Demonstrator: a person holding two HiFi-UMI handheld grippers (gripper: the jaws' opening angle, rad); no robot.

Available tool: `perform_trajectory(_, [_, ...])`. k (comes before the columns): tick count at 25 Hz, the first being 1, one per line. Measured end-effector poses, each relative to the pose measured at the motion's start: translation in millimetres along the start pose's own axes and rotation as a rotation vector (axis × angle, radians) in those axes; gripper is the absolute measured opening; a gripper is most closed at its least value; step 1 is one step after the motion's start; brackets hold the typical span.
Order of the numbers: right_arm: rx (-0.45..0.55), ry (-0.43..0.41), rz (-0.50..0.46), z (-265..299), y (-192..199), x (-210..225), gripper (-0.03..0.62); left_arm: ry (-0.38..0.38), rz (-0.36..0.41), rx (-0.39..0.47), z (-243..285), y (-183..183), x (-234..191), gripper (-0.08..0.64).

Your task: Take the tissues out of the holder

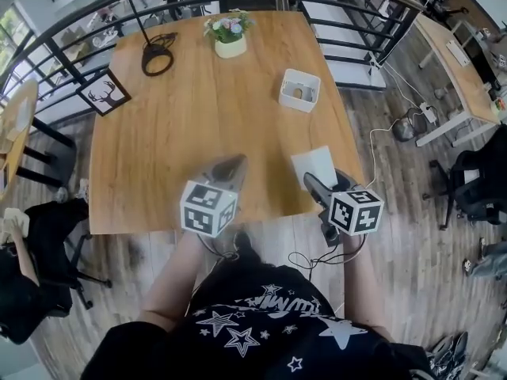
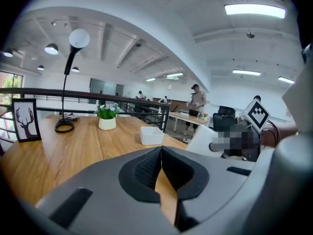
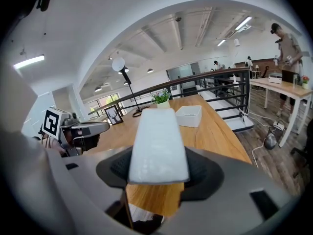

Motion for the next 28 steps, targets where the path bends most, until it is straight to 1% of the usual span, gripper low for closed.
perform_trajectory(3, [0.009,-0.017,-0.007,-31,8,-1,0.273,0.006,0.018,0.007,-12,-3,33,0.014])
perform_trajectory(5, [0.009,-0.030,-0.017,-49,14,-4,0.273,0.004,0.018,0.011,-22,-2,53,0.014])
perform_trajectory(11, [0.017,-0.059,-0.031,-101,37,-15,0.273,-0.004,0.026,0.019,-61,12,108,0.014])
perform_trajectory(18, [0.033,-0.100,-0.050,-137,54,-31,0.273,-0.052,0.035,0.026,-106,22,140,0.014])
perform_trajectory(23, [0.048,-0.151,-0.068,-146,55,-53,0.273,-0.076,0.050,0.029,-133,14,149,0.014])
perform_trajectory(25, [0.044,-0.160,-0.069,-150,59,-57,0.273,-0.075,0.055,0.025,-137,15,155,0.014])
perform_trajectory(28, [0.052,-0.159,-0.064,-154,62,-62,0.273,-0.049,0.065,0.024,-140,17,162,0.014])
Point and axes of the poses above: the fingertips, and each gripper's own axes: z forward along the fingers, x to its right, y out of its underside, the point moved 2 cm from there along -z, backward along the fingers, and after that the axes turned 9 degrees about x, right-handed, at the moved point
